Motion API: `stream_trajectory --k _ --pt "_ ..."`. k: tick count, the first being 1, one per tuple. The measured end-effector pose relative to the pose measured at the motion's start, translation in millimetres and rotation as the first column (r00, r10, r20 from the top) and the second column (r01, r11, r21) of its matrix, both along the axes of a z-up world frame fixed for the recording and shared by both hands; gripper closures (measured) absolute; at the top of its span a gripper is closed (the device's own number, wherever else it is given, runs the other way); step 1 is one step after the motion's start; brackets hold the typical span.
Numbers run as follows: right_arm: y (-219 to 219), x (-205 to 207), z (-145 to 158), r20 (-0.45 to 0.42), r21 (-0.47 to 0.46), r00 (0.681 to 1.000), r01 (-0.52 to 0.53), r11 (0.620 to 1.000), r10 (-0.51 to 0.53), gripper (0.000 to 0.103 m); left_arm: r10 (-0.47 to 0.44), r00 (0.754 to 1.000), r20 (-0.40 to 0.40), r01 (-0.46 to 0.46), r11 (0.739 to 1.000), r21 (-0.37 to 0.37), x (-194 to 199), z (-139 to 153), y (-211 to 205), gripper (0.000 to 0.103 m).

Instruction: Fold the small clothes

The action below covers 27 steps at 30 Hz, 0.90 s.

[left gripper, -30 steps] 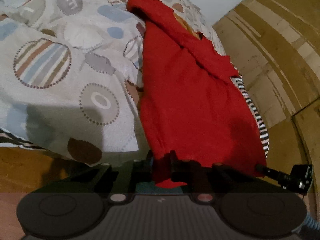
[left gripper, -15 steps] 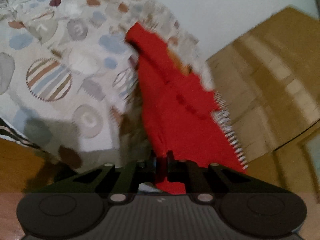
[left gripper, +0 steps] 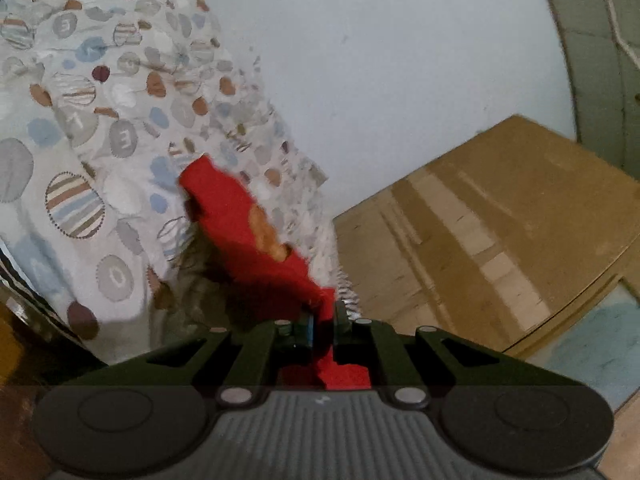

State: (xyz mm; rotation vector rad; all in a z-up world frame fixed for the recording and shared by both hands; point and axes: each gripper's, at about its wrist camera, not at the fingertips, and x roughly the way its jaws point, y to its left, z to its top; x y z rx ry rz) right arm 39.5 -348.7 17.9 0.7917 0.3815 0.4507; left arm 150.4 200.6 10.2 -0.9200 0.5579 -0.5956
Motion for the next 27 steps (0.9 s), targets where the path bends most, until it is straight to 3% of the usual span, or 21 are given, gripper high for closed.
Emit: stream_trajectory --k 5,10,15,18,22,27 --pt "2 -29 21 0.033 0.014 0.999 0.011 1.000 -0.012 0.098 0.007 1.000 0.001 -0.006 0.999 -0.040 -8 16 5 0.096" --pt "-8 -10 20 0.024 0.127 0.998 0.047 0.991 -0.050 0.098 -0.008 1.000 -0.029 0.005 0.995 -0.101 34 24 -2 0.096" --pt "-20 48 30 0.047 0.104 0.996 0.074 0.992 -0.079 0.098 0.011 0.999 -0.049 -0.016 0.996 -0.086 109 37 -17 0.096" --pt "-29 95 39 0.072 0.074 0.991 0.105 0.992 -0.110 0.098 0.019 0.996 -0.086 -0.029 0.992 -0.120 162 36 -26 0.096" --pt "-38 166 32 0.066 0.057 0.986 0.151 0.987 -0.155 0.098 0.023 0.988 -0.155 -0.046 0.988 -0.147 238 24 -43 0.096" --pt "-48 256 5 -0.006 0.000 0.980 0.197 0.980 -0.197 0.098 0.040 0.969 -0.245 -0.067 0.992 -0.102 321 -6 -64 0.096"
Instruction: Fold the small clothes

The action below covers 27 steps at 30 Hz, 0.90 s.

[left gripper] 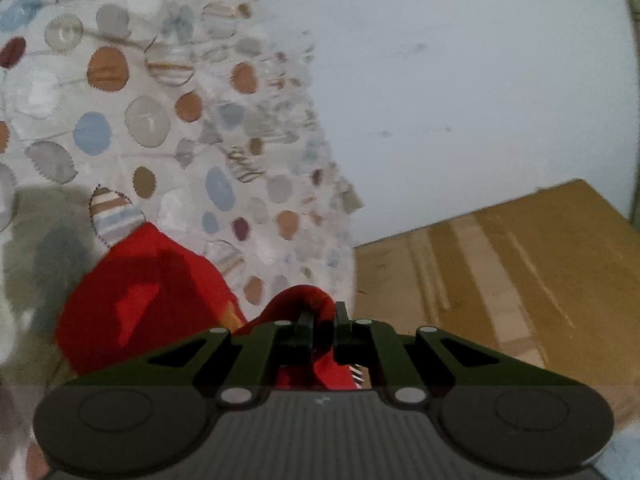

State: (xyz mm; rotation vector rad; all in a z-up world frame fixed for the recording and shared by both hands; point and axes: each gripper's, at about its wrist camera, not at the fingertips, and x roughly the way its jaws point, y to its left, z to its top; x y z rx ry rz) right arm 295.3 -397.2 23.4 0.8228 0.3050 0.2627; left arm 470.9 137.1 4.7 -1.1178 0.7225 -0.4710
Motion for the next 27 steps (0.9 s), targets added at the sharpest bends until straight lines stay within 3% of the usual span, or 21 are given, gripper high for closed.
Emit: stream_trajectory --k 4,9,16,20,22,23,24,25,27 --pt "-11 66 -37 -0.121 0.026 0.992 0.028 0.999 -0.025 0.098 0.017 0.996 -0.089 -0.017 1.000 -0.005 52 -39 -9 0.095" --pt "-16 120 -85 -0.271 0.048 0.961 0.069 0.996 -0.053 0.098 0.027 0.983 -0.184 -0.024 1.000 0.015 91 -83 -17 0.095" --pt "-10 147 -118 -0.343 -0.017 0.938 0.048 0.999 -0.051 0.097 0.019 0.973 -0.230 -0.008 0.999 0.052 112 -117 -22 0.094" --pt "-13 148 -123 -0.356 -0.020 0.934 0.040 0.999 -0.044 0.096 0.000 0.975 -0.220 0.016 0.997 0.071 116 -117 -24 0.091" --pt "-13 148 -123 -0.356 -0.034 0.934 0.034 0.999 -0.044 0.090 0.012 0.982 -0.187 0.007 0.995 0.104 114 -107 -21 0.075" --pt "-13 147 -120 -0.354 -0.053 0.934 0.037 0.998 -0.053 0.083 0.020 0.986 -0.167 -0.001 0.994 0.112 113 -101 -19 0.051" --pt "-13 146 -118 -0.347 -0.070 0.936 0.036 0.997 -0.058 0.078 0.035 0.989 -0.145 -0.018 0.993 0.116 111 -96 -16 0.035" --pt "-15 145 -115 -0.337 -0.080 0.940 0.032 0.996 -0.057 0.076 0.046 0.991 -0.127 -0.031 0.993 0.114 110 -90 -13 0.033" --pt "-16 142 -108 -0.319 -0.101 0.946 0.021 0.995 -0.052 0.057 0.044 0.996 -0.080 -0.034 0.991 0.127 106 -79 -8 0.029"
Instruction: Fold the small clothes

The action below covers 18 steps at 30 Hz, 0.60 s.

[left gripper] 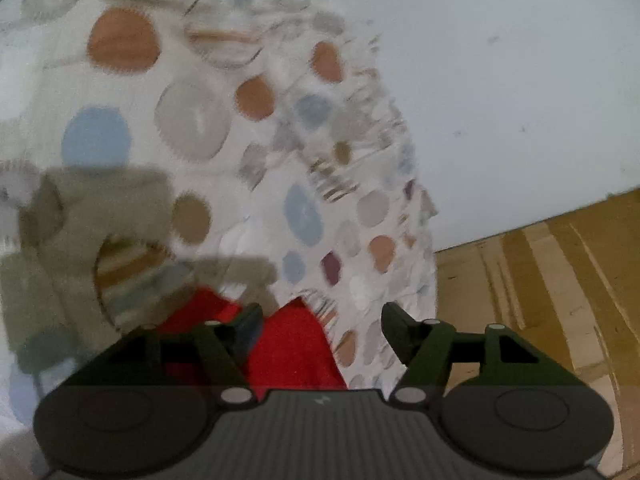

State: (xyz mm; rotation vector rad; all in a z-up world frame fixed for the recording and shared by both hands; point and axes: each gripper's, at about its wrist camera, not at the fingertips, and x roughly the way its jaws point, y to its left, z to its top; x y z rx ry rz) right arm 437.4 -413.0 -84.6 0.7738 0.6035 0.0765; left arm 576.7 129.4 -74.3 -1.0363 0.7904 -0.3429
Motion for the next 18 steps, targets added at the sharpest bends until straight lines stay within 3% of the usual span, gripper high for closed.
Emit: stream_trajectory --k 1,3,6,8,10,12,15,16,18 --pt "1 -2 5 0.013 -0.024 1.000 -0.007 1.000 0.007 0.050 -0.003 1.000 0.021 0.003 1.000 0.023 -3 6 2 0.026" --pt "4 -9 15 0.046 -0.087 0.998 -0.030 0.996 0.034 0.025 -0.016 0.997 0.070 0.010 0.996 0.087 -15 18 4 0.013" --pt "19 -24 32 0.094 -0.237 0.986 -0.113 0.965 0.139 0.013 -0.102 0.981 0.167 0.064 0.973 0.220 -39 32 -2 0.006" --pt "35 -34 39 0.097 -0.348 0.965 -0.197 0.917 0.244 0.010 -0.185 0.961 0.204 0.120 0.947 0.298 -51 37 -15 0.005" --pt "51 -39 41 0.066 -0.400 0.927 -0.315 0.861 0.370 0.009 -0.295 0.929 0.225 0.206 0.915 0.348 -61 37 -29 0.004" --pt "70 -39 39 0.015 -0.391 0.854 -0.474 0.789 0.520 0.009 -0.429 0.875 0.226 0.339 0.874 0.347 -66 33 -45 0.003" --pt "95 -33 32 -0.018 -0.316 0.741 -0.641 0.700 0.671 0.009 -0.546 0.806 0.230 0.474 0.827 0.302 -66 27 -62 0.003" --pt "101 -30 30 -0.018 -0.301 0.723 -0.662 0.686 0.690 0.009 -0.566 0.792 0.228 0.499 0.815 0.294 -64 24 -65 0.003" --pt "106 -18 26 -0.034 -0.299 0.721 -0.668 0.681 0.692 0.009 -0.587 0.780 0.218 0.527 0.803 0.280 -55 19 -70 0.003"
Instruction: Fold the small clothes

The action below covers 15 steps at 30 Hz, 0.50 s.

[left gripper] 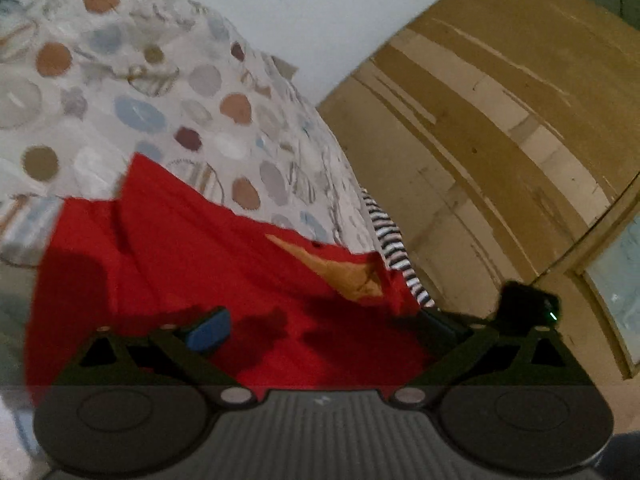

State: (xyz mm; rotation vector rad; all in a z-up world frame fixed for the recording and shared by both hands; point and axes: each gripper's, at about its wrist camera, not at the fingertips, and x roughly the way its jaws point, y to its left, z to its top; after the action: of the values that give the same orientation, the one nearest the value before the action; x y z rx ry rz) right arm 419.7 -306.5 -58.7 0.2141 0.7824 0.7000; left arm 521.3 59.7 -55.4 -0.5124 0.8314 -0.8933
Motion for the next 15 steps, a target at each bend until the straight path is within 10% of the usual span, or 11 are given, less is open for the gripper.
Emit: stream_trajectory --k 8,15 --pt "-22 73 -16 0.028 -0.080 0.948 0.318 0.945 -0.317 0.017 0.082 0.996 -0.018 -0.079 0.991 0.111 38 -16 -19 0.003" --pt "-54 72 -9 0.164 -0.050 0.799 0.592 0.804 -0.578 0.014 0.354 0.933 0.060 -0.356 0.889 0.289 67 -21 -10 0.019"
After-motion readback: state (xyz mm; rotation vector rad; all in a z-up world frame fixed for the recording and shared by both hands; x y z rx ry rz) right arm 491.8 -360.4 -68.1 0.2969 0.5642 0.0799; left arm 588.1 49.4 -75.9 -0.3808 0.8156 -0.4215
